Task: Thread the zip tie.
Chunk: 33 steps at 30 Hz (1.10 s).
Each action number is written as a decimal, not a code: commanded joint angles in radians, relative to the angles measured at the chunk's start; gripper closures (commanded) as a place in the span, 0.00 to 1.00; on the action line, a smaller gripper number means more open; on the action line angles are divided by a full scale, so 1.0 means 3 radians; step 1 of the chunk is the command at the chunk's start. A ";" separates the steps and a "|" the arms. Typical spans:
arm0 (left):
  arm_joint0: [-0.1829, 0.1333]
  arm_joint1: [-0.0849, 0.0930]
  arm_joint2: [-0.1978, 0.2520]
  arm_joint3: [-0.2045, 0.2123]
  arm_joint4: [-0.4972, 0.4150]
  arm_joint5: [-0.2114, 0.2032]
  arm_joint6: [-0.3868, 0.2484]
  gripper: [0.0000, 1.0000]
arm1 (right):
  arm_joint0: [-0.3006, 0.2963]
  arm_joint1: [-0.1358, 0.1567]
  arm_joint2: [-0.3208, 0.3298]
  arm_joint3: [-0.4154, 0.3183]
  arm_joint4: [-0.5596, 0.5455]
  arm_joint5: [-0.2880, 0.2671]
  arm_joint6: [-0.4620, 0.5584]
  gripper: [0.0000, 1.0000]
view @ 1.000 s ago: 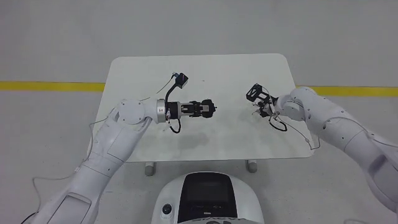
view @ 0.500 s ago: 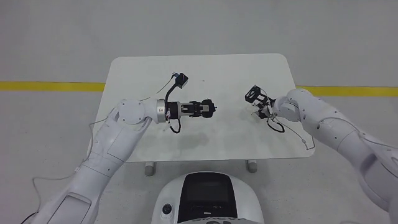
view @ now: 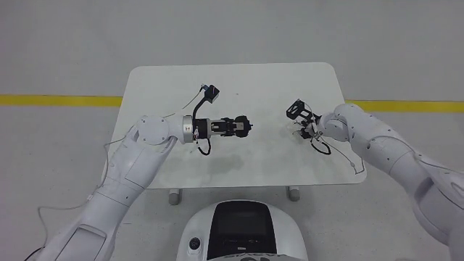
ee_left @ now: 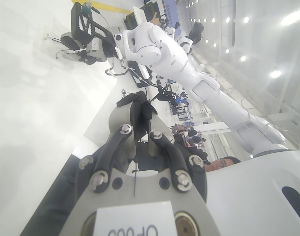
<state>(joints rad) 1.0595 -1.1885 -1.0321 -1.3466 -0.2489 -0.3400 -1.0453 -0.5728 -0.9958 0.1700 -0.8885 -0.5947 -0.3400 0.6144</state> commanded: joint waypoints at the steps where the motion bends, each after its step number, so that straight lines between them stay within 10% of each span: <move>1: 0.0000 0.0000 0.0000 0.0000 0.0000 0.0000 0.0000 1.00 | 0.0009 0.0009 0.0000 -0.0012 0.0039 0.0000 0.0044 0.67; 28: 0.0000 0.0000 0.0000 0.0000 0.0000 0.0000 0.0000 1.00 | 0.0016 0.0308 0.0000 -0.0536 0.0208 0.0000 0.0647 0.61; 33: 0.0000 0.0000 0.0000 0.0000 0.0000 0.0000 0.0000 1.00 | 0.0009 0.0326 0.0000 -0.0561 -0.0095 0.0000 0.0300 0.62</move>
<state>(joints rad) 1.0595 -1.1885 -1.0321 -1.3466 -0.2489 -0.3400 -1.0453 -0.5655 -0.8989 0.1700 -1.0521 -0.5816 -0.3400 0.7460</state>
